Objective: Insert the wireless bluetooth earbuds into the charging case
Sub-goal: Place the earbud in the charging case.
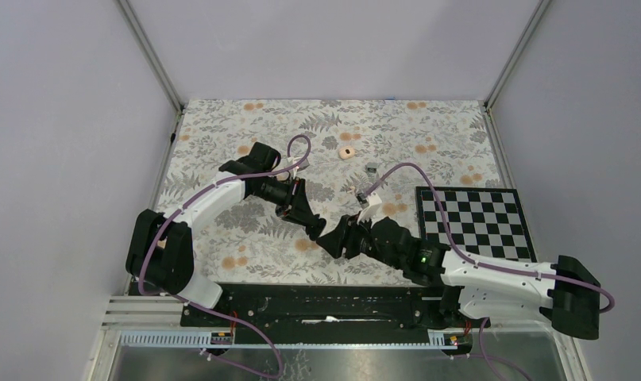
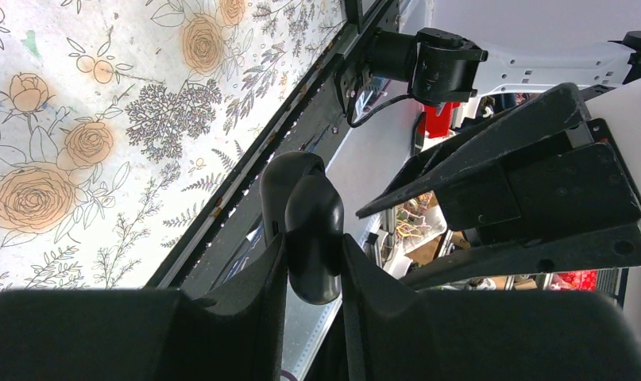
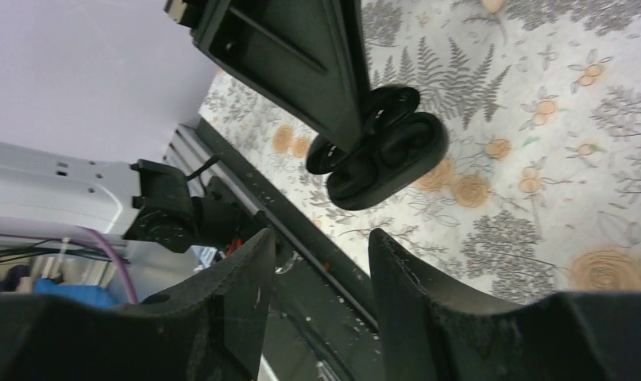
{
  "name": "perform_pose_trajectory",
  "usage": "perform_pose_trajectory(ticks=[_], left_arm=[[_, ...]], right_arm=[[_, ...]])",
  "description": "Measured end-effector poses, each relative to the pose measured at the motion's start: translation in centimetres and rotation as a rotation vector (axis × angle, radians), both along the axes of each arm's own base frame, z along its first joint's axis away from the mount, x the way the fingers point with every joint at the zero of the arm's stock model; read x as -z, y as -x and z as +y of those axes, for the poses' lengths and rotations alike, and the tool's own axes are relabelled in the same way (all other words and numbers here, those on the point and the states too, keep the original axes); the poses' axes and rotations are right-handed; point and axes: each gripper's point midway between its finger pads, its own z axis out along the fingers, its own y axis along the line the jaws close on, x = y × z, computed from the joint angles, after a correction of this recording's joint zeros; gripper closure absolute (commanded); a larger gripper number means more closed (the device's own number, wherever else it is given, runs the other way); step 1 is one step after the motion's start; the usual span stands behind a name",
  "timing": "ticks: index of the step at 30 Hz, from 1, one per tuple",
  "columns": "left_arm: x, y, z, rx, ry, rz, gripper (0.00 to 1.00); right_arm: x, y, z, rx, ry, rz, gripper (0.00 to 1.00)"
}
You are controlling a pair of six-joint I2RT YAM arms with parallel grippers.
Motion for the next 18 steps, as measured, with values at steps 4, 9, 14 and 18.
perform_pose_trajectory(ticks=[4,9,14,18], left_arm=[[0.0,0.0,0.0,-0.001,-0.003,-0.001,1.00],[0.0,0.0,0.0,-0.001,-0.002,-0.002,1.00],[0.0,0.0,0.0,-0.001,-0.002,-0.001,1.00],[0.0,0.0,0.0,-0.001,-0.002,-0.002,1.00]], right_arm=[[-0.4,0.5,0.8,-0.021,-0.053,0.042,0.45],[-0.4,0.9,1.7,-0.050,-0.080,0.071,0.45],[0.0,1.1,2.1,-0.065,-0.081,0.086,0.43],[0.0,1.2,2.3,-0.072,-0.084,0.089,0.42]])
